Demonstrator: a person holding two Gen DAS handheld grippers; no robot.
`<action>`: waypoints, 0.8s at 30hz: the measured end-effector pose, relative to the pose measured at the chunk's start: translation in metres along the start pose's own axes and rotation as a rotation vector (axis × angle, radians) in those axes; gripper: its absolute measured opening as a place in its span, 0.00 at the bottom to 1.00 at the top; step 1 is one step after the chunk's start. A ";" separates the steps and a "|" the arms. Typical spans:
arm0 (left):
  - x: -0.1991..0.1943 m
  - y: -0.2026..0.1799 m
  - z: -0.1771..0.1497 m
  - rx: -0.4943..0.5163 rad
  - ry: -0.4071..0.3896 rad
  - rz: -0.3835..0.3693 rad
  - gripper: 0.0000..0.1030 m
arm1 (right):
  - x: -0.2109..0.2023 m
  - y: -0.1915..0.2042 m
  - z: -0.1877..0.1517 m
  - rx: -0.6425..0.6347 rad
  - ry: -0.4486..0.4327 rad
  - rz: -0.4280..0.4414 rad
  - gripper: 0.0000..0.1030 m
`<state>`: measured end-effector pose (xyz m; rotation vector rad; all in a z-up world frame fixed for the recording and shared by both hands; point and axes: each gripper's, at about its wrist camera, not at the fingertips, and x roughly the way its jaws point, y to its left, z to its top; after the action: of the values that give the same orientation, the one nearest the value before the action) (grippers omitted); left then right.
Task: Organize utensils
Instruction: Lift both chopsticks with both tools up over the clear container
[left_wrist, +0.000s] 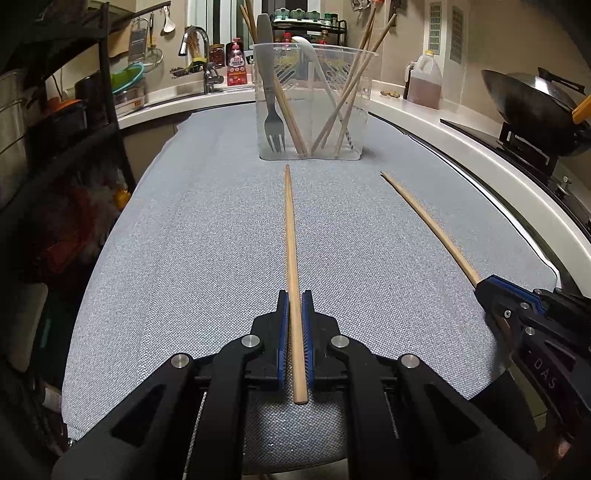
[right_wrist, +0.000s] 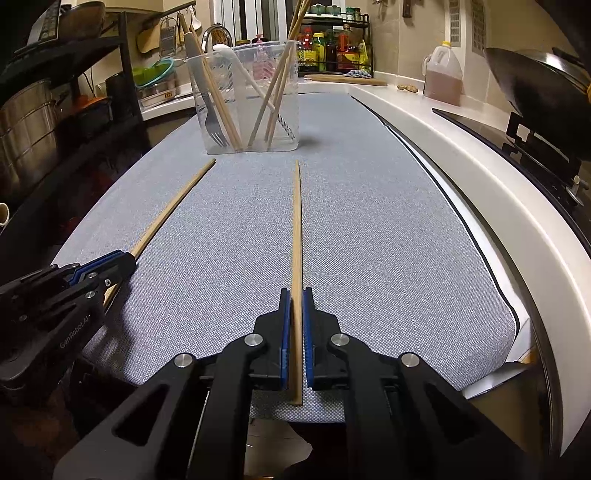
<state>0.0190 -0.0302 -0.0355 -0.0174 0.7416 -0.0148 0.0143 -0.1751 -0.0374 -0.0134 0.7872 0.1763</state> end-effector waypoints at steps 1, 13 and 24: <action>0.000 0.000 0.000 -0.001 0.000 -0.001 0.07 | 0.000 0.000 0.000 -0.001 0.000 -0.001 0.07; 0.000 -0.001 0.000 0.007 0.000 -0.001 0.07 | 0.000 0.001 0.000 -0.009 -0.002 -0.006 0.06; -0.027 -0.003 0.008 0.029 -0.077 0.000 0.06 | -0.030 0.003 0.013 -0.019 -0.067 -0.001 0.06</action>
<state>0.0043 -0.0321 -0.0113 0.0100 0.6639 -0.0250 0.0023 -0.1757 -0.0074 -0.0261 0.7191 0.1821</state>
